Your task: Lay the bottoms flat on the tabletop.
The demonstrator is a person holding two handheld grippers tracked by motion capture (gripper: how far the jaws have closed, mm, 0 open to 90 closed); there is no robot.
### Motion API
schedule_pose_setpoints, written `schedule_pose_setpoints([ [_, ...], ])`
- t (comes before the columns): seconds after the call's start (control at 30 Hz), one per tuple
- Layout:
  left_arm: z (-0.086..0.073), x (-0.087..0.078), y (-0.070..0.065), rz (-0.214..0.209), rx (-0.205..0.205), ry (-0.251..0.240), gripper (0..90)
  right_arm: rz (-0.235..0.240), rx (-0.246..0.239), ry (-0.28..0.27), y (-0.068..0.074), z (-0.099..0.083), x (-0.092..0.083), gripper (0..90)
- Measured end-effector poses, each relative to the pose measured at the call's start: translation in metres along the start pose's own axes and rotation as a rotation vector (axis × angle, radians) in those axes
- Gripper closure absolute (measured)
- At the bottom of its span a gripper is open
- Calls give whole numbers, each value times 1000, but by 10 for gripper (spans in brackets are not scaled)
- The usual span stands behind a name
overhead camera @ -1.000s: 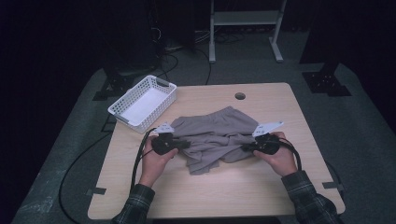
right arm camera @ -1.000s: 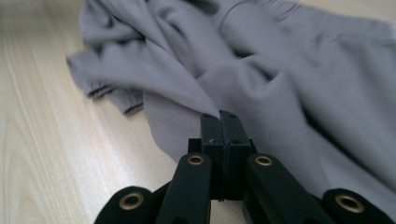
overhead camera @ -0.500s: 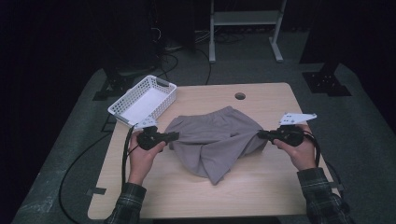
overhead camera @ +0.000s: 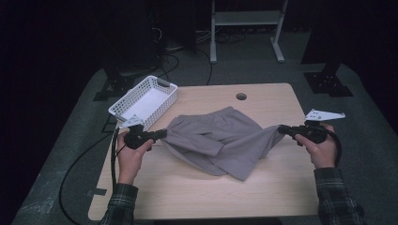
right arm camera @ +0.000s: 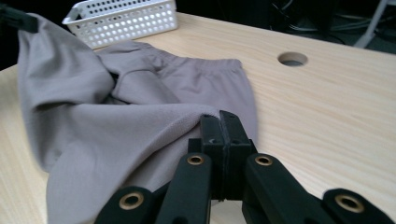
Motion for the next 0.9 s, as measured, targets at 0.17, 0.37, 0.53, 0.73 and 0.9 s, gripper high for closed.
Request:
schedule_pose_setpoints([
  [0.17, -8, -1, 16, 57, -26, 23, 889, -31, 50, 7, -17, -11, -4, 895],
  [0.37, -15, 0, 29, 123, -48, 61, 888, -95, 102, 44, -37, -26, -6, 894],
  [0.53, -18, 2, 33, 167, -53, 79, 857, -158, 116, 101, -47, -36, -4, 883],
  [0.73, -10, -2, 27, 159, -29, 32, 655, -200, 72, 60, -39, -26, -7, 672],
  [0.9, -3, 0, 15, 117, 15, 19, 529, -209, 10, 4, -23, -11, -5, 576],
])
Point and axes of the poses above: each handheld gripper's, and its own axes: x roughly forward along the jaws, z roughly out of its top, y roughly to its left, the point moved 2 cm from there along x, roughly forward along the jaws, and after that the axes turned 10 degrees about z, right-handed, at the moved point
